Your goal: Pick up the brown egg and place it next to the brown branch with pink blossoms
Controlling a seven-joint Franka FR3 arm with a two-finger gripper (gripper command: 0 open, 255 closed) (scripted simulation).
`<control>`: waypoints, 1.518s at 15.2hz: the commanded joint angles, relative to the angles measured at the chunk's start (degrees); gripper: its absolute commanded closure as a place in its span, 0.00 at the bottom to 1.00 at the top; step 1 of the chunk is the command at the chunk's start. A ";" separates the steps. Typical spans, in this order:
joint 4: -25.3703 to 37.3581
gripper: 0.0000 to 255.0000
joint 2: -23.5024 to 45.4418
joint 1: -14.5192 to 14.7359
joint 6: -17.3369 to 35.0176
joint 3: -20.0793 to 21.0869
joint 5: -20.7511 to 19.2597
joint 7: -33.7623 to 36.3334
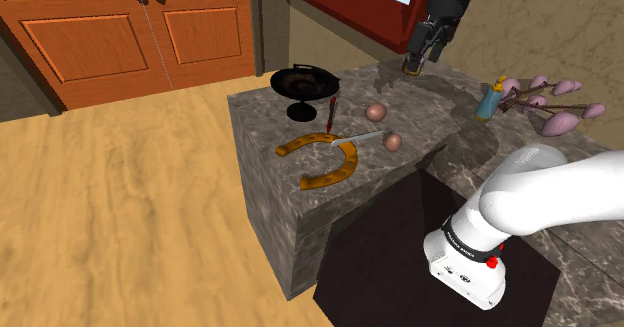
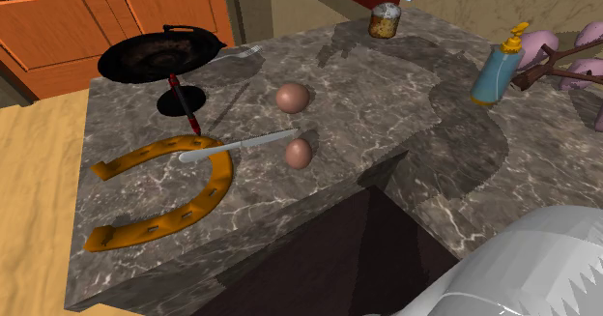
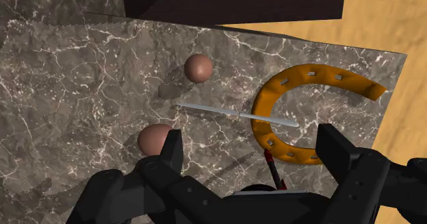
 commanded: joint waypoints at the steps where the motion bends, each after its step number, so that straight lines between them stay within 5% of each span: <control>1: 0.00 0.00 0.00 0.00 0.00 0.00 0.00 0.00; 12: -24.58 0.00 -4.45 -0.29 22.65 0.46 -6.68 -2.46; 20: -37.45 0.00 1.54 -3.27 43.62 0.14 -14.40 -2.25; 23: -38.57 0.00 3.78 -4.02 47.03 -0.13 -15.36 -1.87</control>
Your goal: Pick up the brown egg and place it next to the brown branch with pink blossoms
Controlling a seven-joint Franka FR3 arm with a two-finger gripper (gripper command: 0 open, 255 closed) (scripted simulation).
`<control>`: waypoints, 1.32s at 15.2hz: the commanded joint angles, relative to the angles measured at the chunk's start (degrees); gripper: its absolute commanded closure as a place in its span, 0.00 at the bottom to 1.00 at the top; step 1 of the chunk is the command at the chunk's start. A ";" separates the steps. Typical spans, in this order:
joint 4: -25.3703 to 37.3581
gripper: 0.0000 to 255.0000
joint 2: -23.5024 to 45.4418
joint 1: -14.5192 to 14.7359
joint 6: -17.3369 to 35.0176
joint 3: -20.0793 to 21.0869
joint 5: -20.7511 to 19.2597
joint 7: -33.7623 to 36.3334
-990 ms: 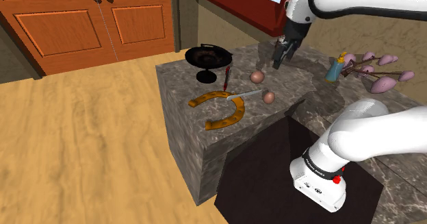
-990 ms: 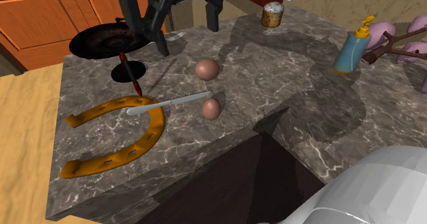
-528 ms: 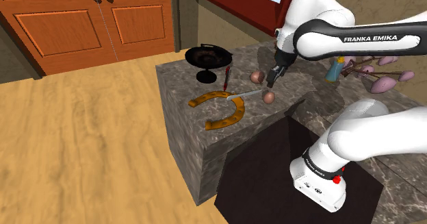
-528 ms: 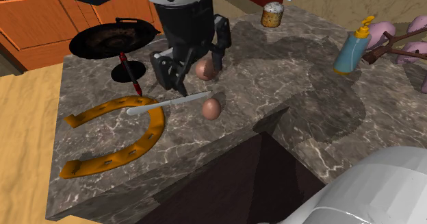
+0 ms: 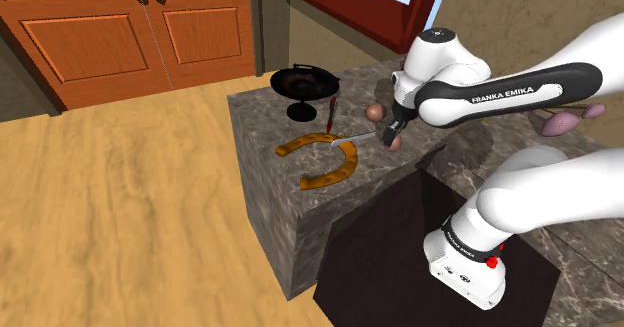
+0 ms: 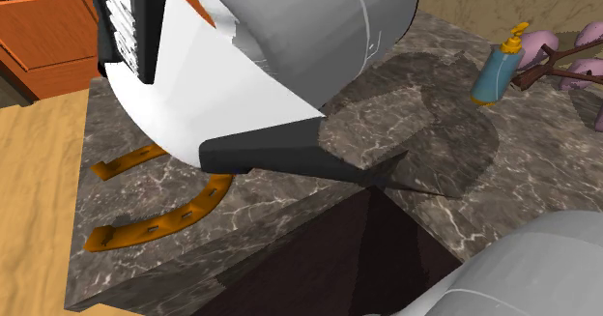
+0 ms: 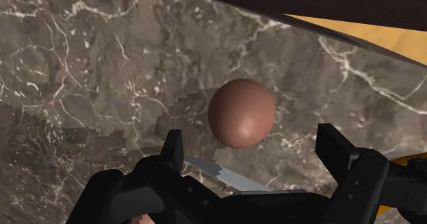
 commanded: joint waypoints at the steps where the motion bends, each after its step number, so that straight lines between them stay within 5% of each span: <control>1: -1.10 0.00 1.50 -0.75 2.79 -0.33 -0.96 0.11; 5: -2.16 0.00 4.68 -1.84 7.08 -0.53 -2.32 0.73; 13: -2.16 0.00 4.67 -1.83 7.07 -0.52 -2.31 0.73; 14: -2.16 1.00 4.67 -1.83 7.07 -0.52 -2.31 0.73; 20: -2.16 1.00 4.66 -1.82 7.06 -0.52 -2.30 0.74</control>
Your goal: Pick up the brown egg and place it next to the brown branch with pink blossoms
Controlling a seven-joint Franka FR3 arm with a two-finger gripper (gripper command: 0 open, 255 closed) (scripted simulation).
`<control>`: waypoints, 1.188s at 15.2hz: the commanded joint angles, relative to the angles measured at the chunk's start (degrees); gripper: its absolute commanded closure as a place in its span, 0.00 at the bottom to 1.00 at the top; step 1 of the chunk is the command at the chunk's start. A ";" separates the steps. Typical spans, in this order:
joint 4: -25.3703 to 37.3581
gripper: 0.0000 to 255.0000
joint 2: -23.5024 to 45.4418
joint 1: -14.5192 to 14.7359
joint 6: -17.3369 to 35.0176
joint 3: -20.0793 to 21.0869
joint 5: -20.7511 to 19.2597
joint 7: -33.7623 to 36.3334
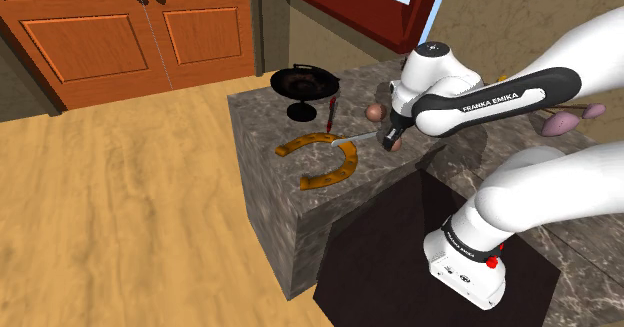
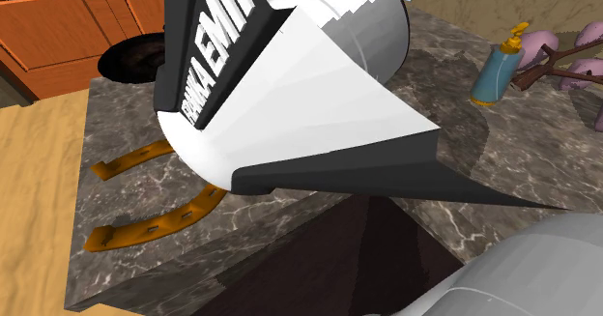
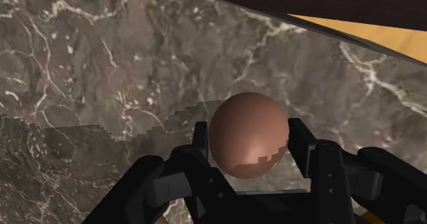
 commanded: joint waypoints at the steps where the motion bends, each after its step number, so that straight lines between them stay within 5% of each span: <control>1: -0.01 1.00 0.01 -0.01 0.00 -0.01 -0.01 0.00; 18: 7.01 1.00 -9.02 2.10 -15.87 -0.18 3.48 -3.75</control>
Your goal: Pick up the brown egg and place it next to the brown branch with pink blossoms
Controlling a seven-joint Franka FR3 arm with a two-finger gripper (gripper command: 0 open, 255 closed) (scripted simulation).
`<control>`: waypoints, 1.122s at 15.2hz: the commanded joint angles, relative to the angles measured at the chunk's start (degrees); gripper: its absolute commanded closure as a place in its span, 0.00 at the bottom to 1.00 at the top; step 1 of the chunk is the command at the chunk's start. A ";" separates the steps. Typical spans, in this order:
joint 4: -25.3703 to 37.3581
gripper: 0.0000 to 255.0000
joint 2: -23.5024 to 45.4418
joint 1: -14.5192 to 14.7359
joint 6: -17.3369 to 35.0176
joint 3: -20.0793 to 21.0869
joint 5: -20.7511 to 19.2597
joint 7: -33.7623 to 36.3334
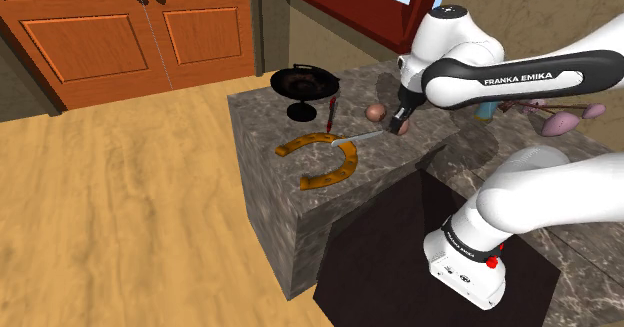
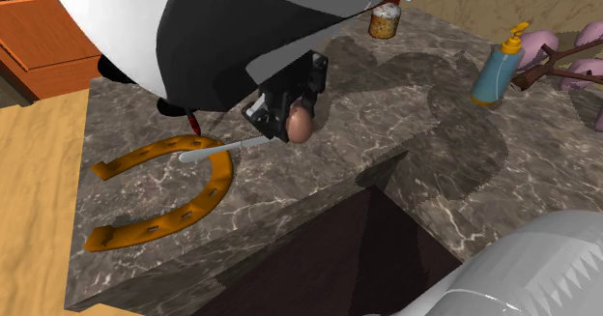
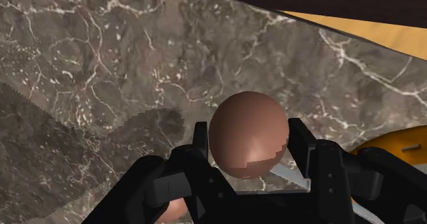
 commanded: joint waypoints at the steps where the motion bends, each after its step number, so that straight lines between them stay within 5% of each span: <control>1: 1.09 1.00 -0.92 0.10 -1.98 -0.05 0.28 -0.52; 17: 11.79 1.00 -3.89 0.86 -15.46 0.54 2.19 -3.16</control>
